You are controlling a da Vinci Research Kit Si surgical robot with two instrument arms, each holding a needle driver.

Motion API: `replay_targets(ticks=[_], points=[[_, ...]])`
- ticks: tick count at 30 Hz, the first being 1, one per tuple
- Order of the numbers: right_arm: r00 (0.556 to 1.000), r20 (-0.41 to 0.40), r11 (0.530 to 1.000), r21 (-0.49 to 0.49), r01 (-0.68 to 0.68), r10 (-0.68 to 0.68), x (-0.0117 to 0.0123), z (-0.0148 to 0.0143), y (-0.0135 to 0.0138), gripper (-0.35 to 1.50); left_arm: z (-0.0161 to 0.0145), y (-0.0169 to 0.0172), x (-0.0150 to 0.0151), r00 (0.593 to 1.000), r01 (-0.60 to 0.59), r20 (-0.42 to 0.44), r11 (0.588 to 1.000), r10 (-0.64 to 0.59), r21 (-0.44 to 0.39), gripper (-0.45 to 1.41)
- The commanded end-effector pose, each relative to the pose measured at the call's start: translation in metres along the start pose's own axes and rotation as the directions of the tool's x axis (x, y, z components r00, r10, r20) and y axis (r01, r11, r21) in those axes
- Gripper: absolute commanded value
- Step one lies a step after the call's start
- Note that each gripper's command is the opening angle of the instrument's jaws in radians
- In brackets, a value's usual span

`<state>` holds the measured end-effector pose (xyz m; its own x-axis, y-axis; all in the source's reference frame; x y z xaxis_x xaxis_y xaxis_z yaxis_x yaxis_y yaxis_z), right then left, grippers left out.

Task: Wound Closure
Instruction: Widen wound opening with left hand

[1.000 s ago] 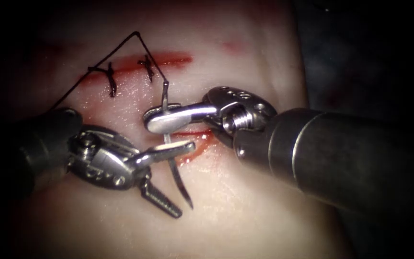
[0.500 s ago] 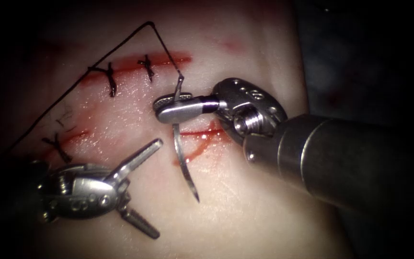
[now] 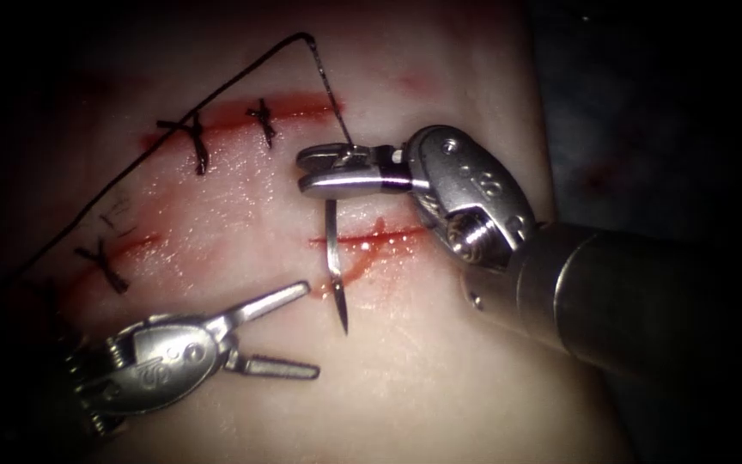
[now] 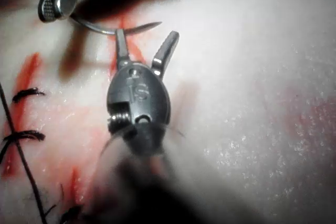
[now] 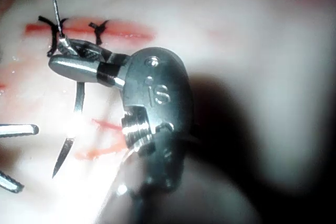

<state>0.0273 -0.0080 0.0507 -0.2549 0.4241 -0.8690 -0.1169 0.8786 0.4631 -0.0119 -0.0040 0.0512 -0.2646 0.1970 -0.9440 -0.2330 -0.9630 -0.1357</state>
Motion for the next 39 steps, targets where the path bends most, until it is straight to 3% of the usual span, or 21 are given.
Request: replay_targets(ticks=[1,7,12,16,22,29,39], points=[[0.999,0.006,0.999,-0.012,0.045,-0.045,-0.0005,-0.0002,0.0007,-0.35,0.0008,-0.0004,-0.0006,1.000,0.016,0.010,1.000,-0.017,0.013,0.17],[0.978,0.027,0.978,-0.019,0.206,-0.206,0.0003,-0.0016,0.0013,-0.35,0.0012,-0.0009,-0.0017,0.996,0.068,0.056,0.995,-0.072,0.072,0.10],[0.952,0.099,0.956,-0.020,0.294,-0.290,0.0002,-0.0021,0.0022,-0.35,0.0015,-0.0009,-0.0028,0.992,0.095,0.076,0.991,-0.103,0.099,0.04],[0.897,0.152,0.906,-0.020,0.424,-0.416,-0.0001,-0.0018,0.0027,-0.35,0.0023,-0.0013,-0.0036,0.984,0.142,0.096,0.983,-0.153,0.113,-0.18],[0.819,0.149,0.827,-0.021,0.562,-0.553,0.0000,-0.0011,0.0029,-0.35,0.0037,-0.0019,-0.0044,0.977,0.175,0.102,0.976,-0.189,0.130,-0.45],[0.759,0.113,0.763,-0.017,0.646,-0.641,0.0005,-0.0006,0.0034,-0.35,0.0058,-0.0016,-0.0046,0.971,0.176,0.133,0.972,-0.197,0.154,-0.45],[0.736,0.088,0.739,-0.004,0.674,-0.671,0.0012,0.0005,0.0039,-0.35,0.0083,-0.0010,-0.0064,0.962,0.162,0.199,0.976,-0.189,0.142,-0.33]])
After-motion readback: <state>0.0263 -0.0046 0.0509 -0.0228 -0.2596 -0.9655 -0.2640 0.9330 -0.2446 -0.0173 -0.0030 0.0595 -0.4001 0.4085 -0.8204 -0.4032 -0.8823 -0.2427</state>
